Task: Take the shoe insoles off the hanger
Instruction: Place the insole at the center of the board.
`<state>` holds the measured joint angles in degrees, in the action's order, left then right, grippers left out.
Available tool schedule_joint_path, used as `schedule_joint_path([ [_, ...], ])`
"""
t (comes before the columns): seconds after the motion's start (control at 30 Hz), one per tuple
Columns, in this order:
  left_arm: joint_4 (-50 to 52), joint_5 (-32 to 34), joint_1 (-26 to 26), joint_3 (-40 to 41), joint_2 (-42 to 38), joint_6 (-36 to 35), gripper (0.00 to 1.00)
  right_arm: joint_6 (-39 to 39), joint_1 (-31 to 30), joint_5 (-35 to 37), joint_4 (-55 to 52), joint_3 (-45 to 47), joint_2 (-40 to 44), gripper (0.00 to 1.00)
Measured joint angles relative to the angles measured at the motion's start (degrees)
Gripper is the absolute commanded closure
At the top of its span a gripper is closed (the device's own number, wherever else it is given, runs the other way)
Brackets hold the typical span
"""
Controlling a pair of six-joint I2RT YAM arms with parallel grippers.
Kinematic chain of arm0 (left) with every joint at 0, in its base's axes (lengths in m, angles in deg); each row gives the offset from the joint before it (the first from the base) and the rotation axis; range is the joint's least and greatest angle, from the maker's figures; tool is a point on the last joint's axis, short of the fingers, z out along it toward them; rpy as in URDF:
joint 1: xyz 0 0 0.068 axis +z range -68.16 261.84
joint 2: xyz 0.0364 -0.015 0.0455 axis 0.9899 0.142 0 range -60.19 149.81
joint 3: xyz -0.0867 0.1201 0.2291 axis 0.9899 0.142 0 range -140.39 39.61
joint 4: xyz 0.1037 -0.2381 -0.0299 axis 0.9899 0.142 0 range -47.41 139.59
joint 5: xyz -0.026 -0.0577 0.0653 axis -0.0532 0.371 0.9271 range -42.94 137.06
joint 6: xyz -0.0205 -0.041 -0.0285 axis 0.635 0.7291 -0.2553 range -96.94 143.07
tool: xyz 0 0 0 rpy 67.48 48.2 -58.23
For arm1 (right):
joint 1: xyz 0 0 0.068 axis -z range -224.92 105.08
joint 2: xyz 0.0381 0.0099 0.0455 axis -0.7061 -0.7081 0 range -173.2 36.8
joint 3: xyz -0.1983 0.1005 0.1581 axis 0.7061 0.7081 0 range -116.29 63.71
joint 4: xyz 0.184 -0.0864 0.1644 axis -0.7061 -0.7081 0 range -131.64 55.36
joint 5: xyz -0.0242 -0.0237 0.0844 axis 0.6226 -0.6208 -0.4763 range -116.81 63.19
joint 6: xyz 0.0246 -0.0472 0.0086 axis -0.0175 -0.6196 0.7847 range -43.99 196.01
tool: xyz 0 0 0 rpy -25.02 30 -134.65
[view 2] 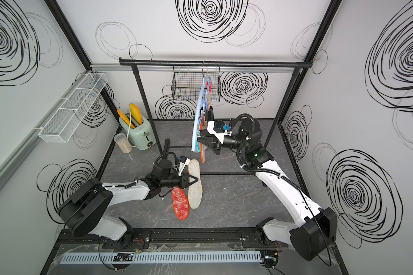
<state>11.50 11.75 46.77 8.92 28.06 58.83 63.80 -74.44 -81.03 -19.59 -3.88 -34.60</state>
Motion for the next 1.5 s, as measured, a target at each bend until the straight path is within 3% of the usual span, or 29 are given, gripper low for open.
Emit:
schedule_joint_path([
  [0.2, -1.57, 1.07, -3.74, 0.26, 5.31, 4.13, 0.98, -0.02, -0.22, 0.35, -0.02, 0.0, 0.0, 1.0],
  [0.27, -1.53, 1.31, -4.46, 0.26, 6.34, 4.42, 0.91, -0.02, -0.31, 0.48, 0.0, 0.0, 0.0, 1.0],
  [0.5, 0.33, 3.06, -3.26, 0.02, 6.56, 3.43, 0.51, -0.04, -0.31, 0.72, 0.0, 0.0, 0.07, 1.0],
  [0.57, 2.01, 3.56, -2.69, -0.35, 6.45, 2.75, 0.44, -0.04, -0.33, 0.74, -0.02, 0.0, 0.11, 1.0],
  [1.03, 12.55, 7.72, -0.24, -0.85, -7.15, -1.46, 0.28, -0.04, -0.42, 1.22, -0.11, 0.28, 0.57, 0.94],
  [1.4, 17.97, 13.25, 0.68, -0.81, -15.5, -2.84, 0.22, -0.35, -1.05, 1.79, -1.66, 1.05, 2.16, 0.52],
  [1.5, 17.42, 12.9, 0.83, -0.81, -15.93, -2.97, 0.24, -0.52, -1.07, 2.12, -1.95, 1.64, 2.73, 0.49],
])
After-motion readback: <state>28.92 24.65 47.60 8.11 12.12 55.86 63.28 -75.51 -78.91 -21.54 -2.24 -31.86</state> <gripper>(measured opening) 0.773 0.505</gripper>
